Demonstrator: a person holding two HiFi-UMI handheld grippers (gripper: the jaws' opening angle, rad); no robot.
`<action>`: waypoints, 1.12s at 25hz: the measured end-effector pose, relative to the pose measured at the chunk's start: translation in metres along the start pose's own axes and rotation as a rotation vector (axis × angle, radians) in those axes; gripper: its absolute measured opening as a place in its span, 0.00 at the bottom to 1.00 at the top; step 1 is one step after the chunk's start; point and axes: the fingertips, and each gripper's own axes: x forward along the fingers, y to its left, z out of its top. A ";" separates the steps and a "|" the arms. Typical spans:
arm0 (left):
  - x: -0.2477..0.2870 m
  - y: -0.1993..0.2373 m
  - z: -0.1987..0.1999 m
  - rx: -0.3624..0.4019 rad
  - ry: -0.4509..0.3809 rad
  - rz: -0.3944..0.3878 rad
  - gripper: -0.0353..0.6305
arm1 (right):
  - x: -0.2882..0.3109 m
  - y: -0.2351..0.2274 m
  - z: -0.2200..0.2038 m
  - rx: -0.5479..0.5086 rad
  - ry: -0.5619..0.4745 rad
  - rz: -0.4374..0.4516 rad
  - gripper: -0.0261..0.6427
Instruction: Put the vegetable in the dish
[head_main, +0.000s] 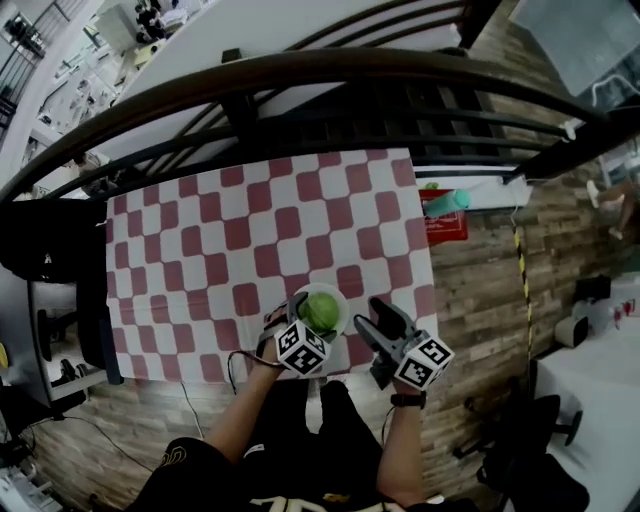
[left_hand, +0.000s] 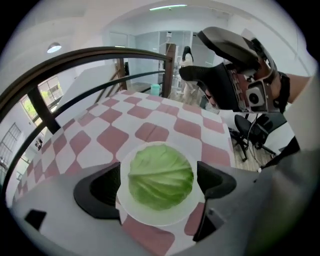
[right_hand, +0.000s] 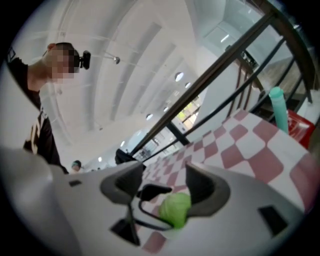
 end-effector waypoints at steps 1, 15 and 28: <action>-0.010 0.001 0.006 -0.037 -0.019 0.000 0.80 | -0.001 0.006 0.008 -0.006 -0.019 -0.007 0.43; -0.250 0.108 0.167 -0.332 -0.766 0.290 0.75 | 0.032 0.087 0.182 -0.556 -0.163 -0.272 0.37; -0.347 0.119 0.218 -0.173 -0.996 0.539 0.08 | 0.065 0.170 0.225 -0.742 -0.280 -0.282 0.07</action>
